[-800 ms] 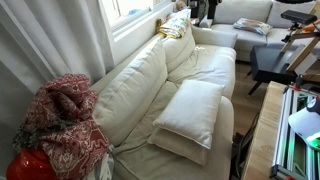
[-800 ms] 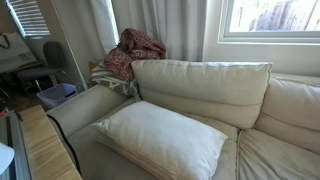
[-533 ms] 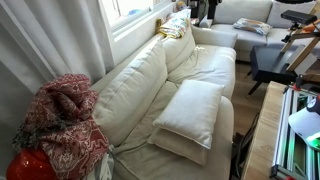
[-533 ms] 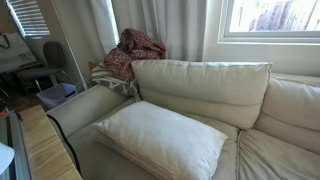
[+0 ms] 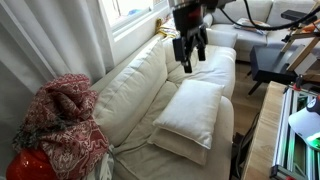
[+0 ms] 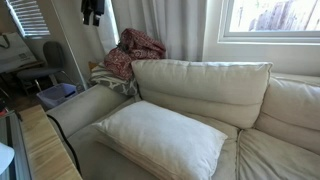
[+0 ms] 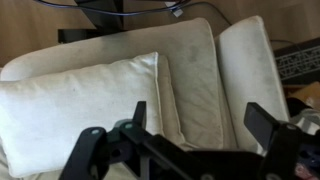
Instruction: Pick up the pillows and place them upright
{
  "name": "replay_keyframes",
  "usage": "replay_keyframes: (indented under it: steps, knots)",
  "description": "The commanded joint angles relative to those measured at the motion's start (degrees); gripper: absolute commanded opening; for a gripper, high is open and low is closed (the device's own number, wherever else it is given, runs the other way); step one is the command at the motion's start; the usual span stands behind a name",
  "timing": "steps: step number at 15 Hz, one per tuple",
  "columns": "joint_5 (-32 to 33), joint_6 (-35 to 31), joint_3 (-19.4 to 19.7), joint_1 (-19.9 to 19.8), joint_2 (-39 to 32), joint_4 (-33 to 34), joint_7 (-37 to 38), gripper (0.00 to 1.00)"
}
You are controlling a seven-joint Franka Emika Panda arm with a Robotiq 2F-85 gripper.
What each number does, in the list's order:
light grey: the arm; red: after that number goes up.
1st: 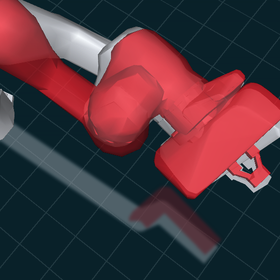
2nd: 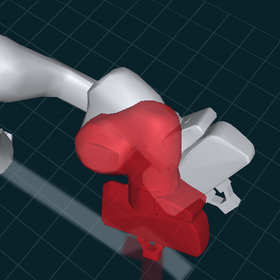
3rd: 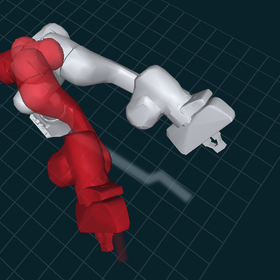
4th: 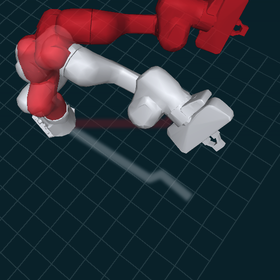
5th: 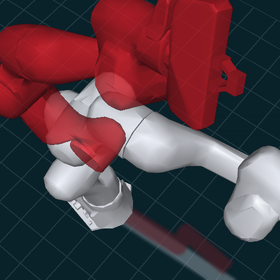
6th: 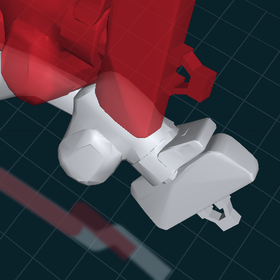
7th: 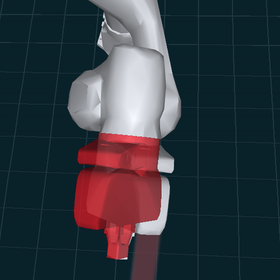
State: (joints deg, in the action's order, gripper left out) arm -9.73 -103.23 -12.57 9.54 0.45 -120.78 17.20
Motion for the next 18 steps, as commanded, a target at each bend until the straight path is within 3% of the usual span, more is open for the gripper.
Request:
replay_keyframes:
  steps: [1, 4, 5, 7, 11, 13, 18]
  knots:
    - [7.58, -6.25, -1.37, 3.34, -12.51, 3.12, 6.81, 1.0]
    - [4.53, -9.67, -0.85, 4.97, -19.28, 5.32, 4.53, 1.0]
    - [5.55, -8.96, -0.3, 5.31, -14.98, 2.17, 5.77, 1.0]
    - [5.31, -9.92, -0.13, 5.87, -18.65, 4.0, 5.5, 1.0]
    - [5.23, -9.91, -0.02, 5.9, -19.5, 5.49, 5.26, 1.0]
    - [7.68, -1.55, 0.02, 7.78, -26.07, 11.39, 7.03, 1.0]
    - [12.47, 4.65, 0.83, 14.19, -41.7, 21.85, 6.47, 1.0]
